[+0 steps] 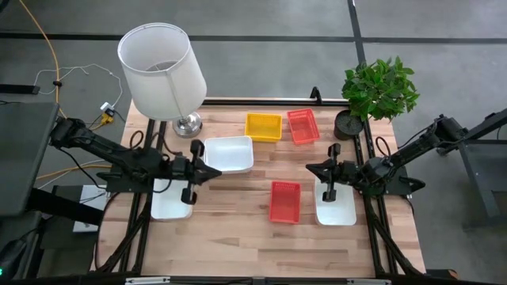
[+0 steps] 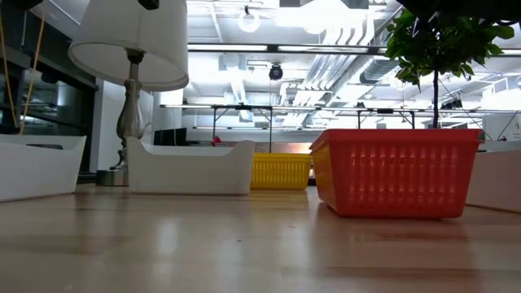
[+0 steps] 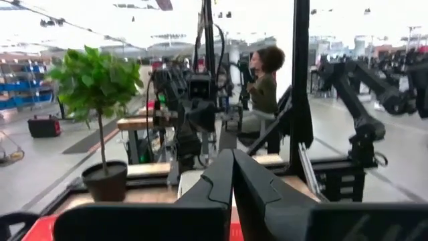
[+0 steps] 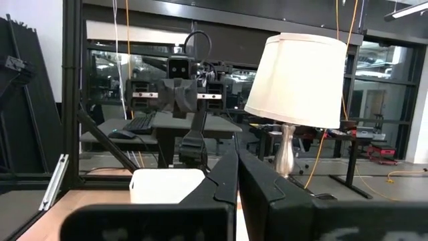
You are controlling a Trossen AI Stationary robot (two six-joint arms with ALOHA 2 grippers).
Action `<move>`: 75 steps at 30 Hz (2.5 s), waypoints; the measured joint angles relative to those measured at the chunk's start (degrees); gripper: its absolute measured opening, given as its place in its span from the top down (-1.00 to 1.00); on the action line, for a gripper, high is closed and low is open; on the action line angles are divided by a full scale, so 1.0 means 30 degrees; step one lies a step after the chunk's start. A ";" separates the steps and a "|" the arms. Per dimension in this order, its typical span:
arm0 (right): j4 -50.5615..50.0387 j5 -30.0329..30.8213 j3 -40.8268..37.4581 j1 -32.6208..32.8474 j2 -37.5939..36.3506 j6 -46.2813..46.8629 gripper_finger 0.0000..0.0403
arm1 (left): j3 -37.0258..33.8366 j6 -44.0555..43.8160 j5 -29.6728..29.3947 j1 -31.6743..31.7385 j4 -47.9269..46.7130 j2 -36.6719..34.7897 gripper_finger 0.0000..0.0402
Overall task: Stack baskets by color
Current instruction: Stack the top orange bin on the bottom orange bin
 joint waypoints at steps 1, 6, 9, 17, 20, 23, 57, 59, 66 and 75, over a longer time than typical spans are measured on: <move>-0.0055 0.0030 0.0002 0.0000 0.0000 -0.0020 1.00 | 0.0000 0.0059 0.0197 0.0005 -0.0212 0.0000 1.00; -0.0982 0.2984 0.0175 0.0000 0.0000 0.0900 1.00 | -0.0635 0.0092 0.2402 0.0798 0.0375 0.0007 1.00; -0.4605 0.4647 0.1350 -0.0030 0.0015 0.2188 0.98 | -0.1489 -0.0298 0.2600 0.1358 0.1855 0.0000 1.00; -2.3068 0.4236 0.7237 -0.1585 0.0998 1.1334 0.54 | -0.3731 -0.1642 0.1971 0.2037 0.3770 0.0051 1.00; -2.6972 0.3050 0.8618 -0.2913 0.2041 1.3208 0.34 | -0.3942 -0.1854 0.1483 0.2113 0.3793 0.0051 1.00; -2.7864 0.1009 0.9213 -0.4527 0.3175 1.2809 0.20 | -0.4051 -0.1874 0.1068 0.2113 0.3741 0.0058 1.00; -3.1373 -0.0783 1.1967 -1.2927 1.2478 -0.1279 0.11 | -0.4058 -0.2165 0.0390 0.2098 0.4269 0.2205 1.00; -3.0739 -0.0472 1.1965 -1.3508 1.3020 -0.1693 0.11 | -0.4058 -0.2170 0.0387 0.2098 0.4178 0.2208 1.00; -2.9587 -0.0791 1.1960 -1.4774 1.4182 -0.2398 0.19 | -0.4058 -0.2172 0.0393 0.2098 0.4178 0.2208 1.00; -3.0880 -0.0551 1.3140 -1.3778 1.4127 -0.0307 0.92 | -0.4058 -0.2165 0.0148 0.2098 0.4193 0.2208 1.00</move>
